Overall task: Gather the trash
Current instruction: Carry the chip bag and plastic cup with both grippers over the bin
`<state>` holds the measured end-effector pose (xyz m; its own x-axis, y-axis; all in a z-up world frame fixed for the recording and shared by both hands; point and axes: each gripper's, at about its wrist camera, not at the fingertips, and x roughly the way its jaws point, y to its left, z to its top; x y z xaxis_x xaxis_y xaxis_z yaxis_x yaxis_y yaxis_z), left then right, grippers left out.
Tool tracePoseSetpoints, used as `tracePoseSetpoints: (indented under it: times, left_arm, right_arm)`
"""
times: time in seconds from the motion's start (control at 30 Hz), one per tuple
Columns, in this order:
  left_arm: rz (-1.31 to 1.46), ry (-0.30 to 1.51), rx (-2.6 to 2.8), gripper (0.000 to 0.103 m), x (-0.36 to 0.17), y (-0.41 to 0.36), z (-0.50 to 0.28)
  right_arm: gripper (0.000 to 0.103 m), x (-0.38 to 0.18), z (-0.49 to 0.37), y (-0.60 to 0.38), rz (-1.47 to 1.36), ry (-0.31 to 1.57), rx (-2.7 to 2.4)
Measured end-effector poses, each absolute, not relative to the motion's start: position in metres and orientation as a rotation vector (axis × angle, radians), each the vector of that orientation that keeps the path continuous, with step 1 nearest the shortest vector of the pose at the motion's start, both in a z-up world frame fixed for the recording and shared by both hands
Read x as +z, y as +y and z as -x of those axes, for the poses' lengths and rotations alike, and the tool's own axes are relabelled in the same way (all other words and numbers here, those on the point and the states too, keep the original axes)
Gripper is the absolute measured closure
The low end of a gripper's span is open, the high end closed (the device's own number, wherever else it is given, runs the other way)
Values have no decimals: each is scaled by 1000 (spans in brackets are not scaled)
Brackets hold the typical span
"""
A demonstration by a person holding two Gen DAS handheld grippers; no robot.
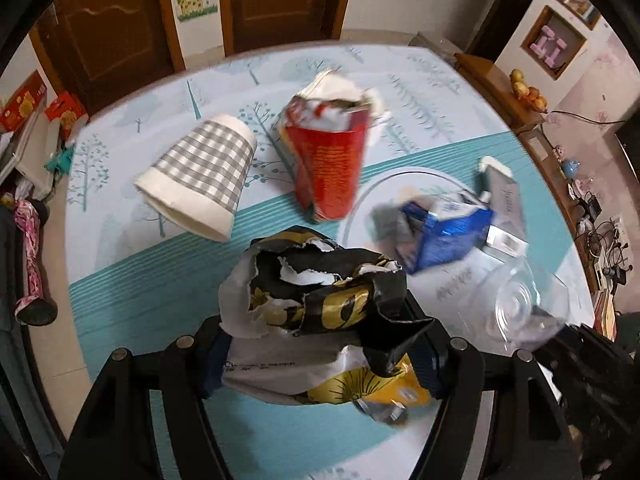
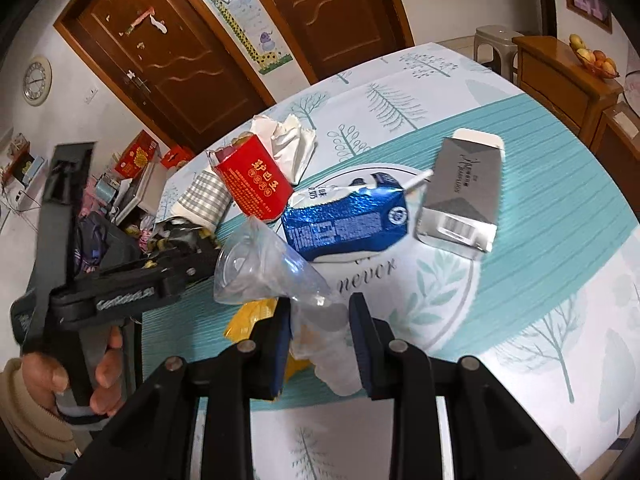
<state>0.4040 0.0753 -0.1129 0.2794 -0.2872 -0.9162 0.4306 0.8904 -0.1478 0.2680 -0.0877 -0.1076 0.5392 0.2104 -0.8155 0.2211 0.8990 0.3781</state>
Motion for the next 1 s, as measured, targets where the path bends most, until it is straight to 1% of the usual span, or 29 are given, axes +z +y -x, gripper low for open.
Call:
tracePoseSetpoints:
  times: [0.13,0.3,0.53,0.73,1.0]
  left_arm:
    - [-120,1158,-485,32,-85,72,-366]
    - [-70,1139,-471,32,-62,62,-297]
    - [-86,1099,-466,32,-45,17,-190]
    - [-103,1082,-459,32,-49,-27,-103]
    - [-141,1169,-440,32,-76,-71,-32]
  right_arm:
    - [75,-94,-241,-102,-504,983,2]
    - [75,-76,-192,-125,-524,958,42]
    - [75,-59,-106,-164,-523,930,87]
    - [75,-68,-22,-205,-521,966,112]
    - [75,-110,48,-251,-601,1068,101]
